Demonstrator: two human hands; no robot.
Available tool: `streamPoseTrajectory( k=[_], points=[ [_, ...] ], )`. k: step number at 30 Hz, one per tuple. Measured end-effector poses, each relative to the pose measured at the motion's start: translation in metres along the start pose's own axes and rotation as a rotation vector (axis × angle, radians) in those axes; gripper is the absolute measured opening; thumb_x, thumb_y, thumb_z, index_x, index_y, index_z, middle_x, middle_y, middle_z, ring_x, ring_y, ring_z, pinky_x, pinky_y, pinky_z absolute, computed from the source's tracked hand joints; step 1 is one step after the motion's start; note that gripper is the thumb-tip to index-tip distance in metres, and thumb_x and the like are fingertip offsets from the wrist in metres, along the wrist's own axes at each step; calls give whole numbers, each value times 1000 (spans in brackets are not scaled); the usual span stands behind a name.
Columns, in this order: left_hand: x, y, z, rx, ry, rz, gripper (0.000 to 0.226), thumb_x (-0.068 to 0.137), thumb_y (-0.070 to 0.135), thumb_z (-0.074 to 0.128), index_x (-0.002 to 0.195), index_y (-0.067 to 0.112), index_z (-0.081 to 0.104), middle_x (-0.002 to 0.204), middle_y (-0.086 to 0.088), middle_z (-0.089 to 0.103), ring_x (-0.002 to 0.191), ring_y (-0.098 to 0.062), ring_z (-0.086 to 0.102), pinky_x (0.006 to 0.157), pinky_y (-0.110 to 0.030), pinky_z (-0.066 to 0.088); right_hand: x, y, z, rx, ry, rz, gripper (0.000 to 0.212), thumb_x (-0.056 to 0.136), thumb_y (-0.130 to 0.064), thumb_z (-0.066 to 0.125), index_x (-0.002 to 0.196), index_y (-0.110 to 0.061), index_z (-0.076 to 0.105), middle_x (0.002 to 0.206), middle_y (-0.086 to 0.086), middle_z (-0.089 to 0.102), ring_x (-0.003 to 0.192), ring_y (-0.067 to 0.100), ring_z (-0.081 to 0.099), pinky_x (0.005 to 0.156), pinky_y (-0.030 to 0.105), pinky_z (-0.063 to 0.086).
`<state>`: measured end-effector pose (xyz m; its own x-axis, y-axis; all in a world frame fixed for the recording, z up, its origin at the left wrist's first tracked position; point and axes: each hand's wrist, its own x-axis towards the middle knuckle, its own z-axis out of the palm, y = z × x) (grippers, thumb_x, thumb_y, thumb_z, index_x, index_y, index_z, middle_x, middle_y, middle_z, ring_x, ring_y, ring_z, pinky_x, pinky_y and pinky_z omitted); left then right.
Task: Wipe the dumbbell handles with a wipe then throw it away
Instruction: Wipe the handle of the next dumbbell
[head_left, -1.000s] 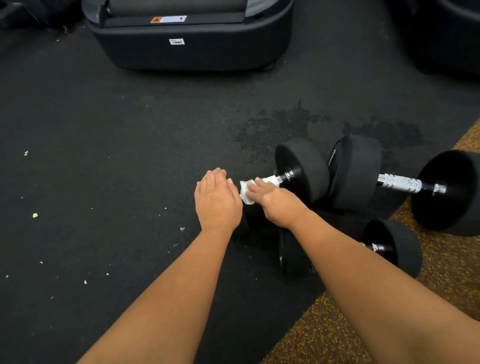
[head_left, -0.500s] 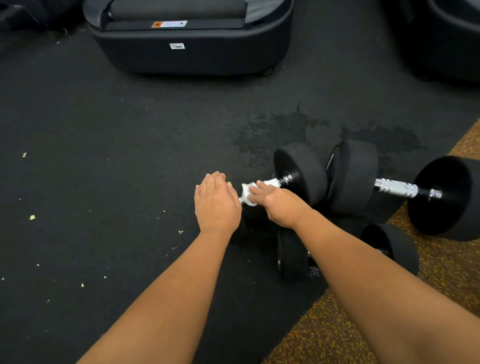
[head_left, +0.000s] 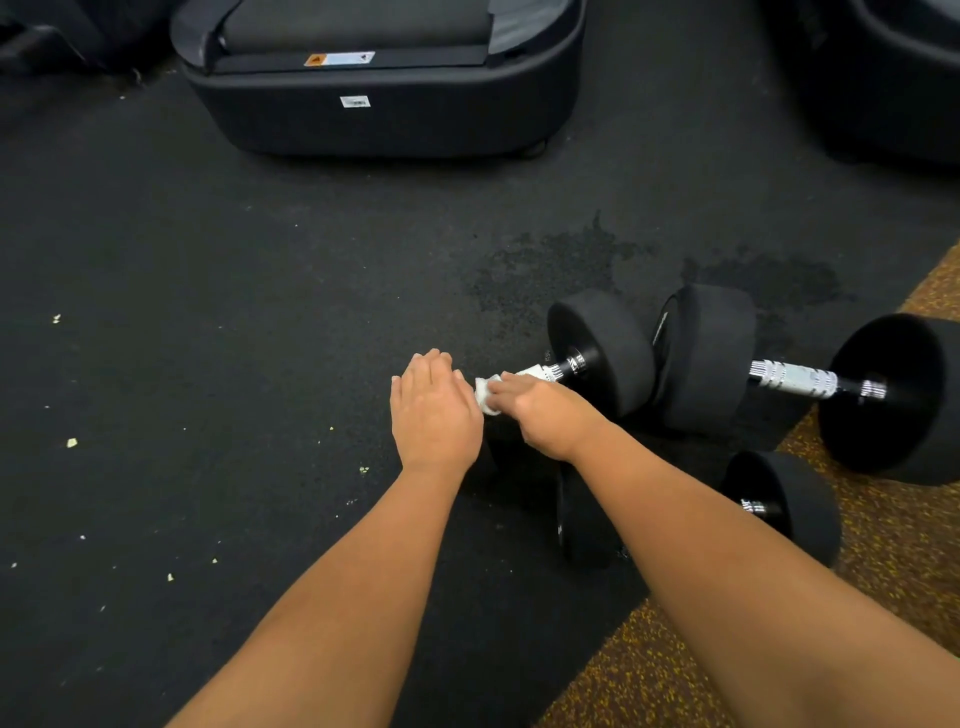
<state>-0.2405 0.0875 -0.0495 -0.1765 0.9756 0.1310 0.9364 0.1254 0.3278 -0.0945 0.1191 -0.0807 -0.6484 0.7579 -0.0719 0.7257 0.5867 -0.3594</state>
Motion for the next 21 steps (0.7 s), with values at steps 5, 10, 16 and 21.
streamPoseTrajectory(
  k=[5,10,16,21],
  points=[
    [0,0,0,-16,11,-2,36,98,21,36,127,7,52,131,-8,53,131,-24,42,114,-45,26,20,-24,-14,-36,-23,150,21,83,-2,51,100,-9,61,102,9,63,98,27,58,83,39,48],
    [-1,0,1,-9,14,-9,36,98,21,36,127,7,51,132,-7,53,131,-24,42,112,-45,29,15,-17,-2,43,-34,81,31,78,0,52,105,-13,61,103,6,60,96,26,58,82,42,50],
    [0,2,0,2,6,-14,36,98,22,35,127,8,51,130,-6,54,129,-23,44,112,-44,29,-1,-8,-1,13,73,2,37,76,10,53,108,-7,60,114,8,54,107,26,49,87,38,46],
    [0,2,-2,9,5,-5,35,98,22,35,126,8,51,129,-6,54,129,-23,44,111,-44,29,-10,-13,0,-45,-41,36,46,83,3,53,126,-11,53,143,3,37,133,26,35,95,35,44]
  ],
)
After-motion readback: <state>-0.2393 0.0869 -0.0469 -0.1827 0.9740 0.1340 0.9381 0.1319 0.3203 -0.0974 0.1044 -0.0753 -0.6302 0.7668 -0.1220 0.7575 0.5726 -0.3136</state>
